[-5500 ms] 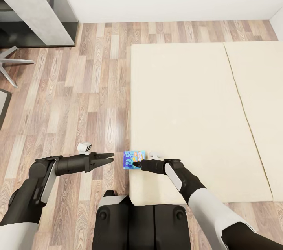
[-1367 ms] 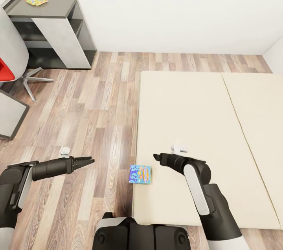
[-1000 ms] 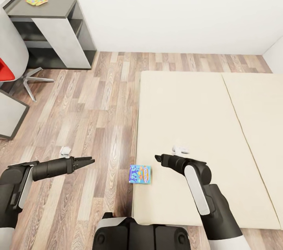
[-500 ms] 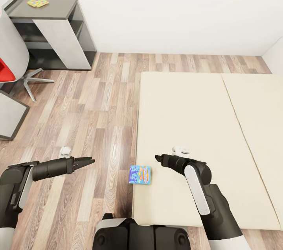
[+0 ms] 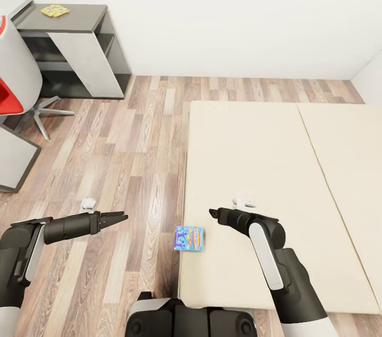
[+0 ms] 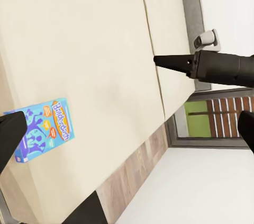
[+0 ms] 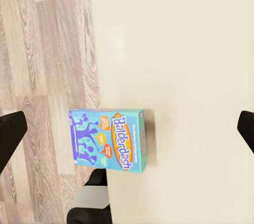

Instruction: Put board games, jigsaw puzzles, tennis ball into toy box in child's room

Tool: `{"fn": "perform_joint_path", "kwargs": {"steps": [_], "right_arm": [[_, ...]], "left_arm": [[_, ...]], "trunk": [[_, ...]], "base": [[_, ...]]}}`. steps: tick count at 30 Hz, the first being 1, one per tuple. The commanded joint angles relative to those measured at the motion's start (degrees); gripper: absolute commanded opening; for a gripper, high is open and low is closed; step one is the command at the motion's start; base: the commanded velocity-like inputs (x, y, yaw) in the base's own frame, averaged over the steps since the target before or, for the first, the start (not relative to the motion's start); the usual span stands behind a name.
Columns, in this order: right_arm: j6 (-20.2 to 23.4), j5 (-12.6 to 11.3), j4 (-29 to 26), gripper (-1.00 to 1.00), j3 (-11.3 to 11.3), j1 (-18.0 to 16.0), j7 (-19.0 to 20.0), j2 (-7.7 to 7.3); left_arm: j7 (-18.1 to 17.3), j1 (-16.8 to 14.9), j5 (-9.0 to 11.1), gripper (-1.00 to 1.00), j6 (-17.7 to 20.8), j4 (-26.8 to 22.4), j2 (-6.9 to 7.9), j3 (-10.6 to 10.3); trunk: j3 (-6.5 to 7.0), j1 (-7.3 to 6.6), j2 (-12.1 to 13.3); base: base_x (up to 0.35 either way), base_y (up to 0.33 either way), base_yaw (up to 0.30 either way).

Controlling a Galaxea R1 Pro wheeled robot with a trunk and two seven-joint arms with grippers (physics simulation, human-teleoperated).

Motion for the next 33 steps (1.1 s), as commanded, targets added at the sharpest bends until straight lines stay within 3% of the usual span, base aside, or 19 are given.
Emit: {"fn": "perform_joint_path", "kwargs": {"steps": [1,16,33], "right_arm": [[0.2,-0.6,-0.1,1.00,0.0,0.0,-0.6,0.02],[0.0,-0.6,0.1,1.00,-0.6,0.0,-0.6,0.57],[-3.2,-0.6,2.3,1.00,-0.8,0.0,-0.8,0.71]], "left_arm": [[-0.2,0.0,0.1,1.00,0.6,0.0,0.01,0.0],[-0.2,0.0,0.1,1.00,0.6,0.0,0.01,0.0],[-0.2,0.0,0.1,1.00,0.6,0.0,0.01,0.0]], "trunk": [[0.03,0.04,-0.1],[0.75,0.04,-0.1],[0.99,0.04,-0.1]], "base": [[0.000,0.000,0.000],[0.000,0.000,0.000],[0.000,0.000,-0.035]]}}
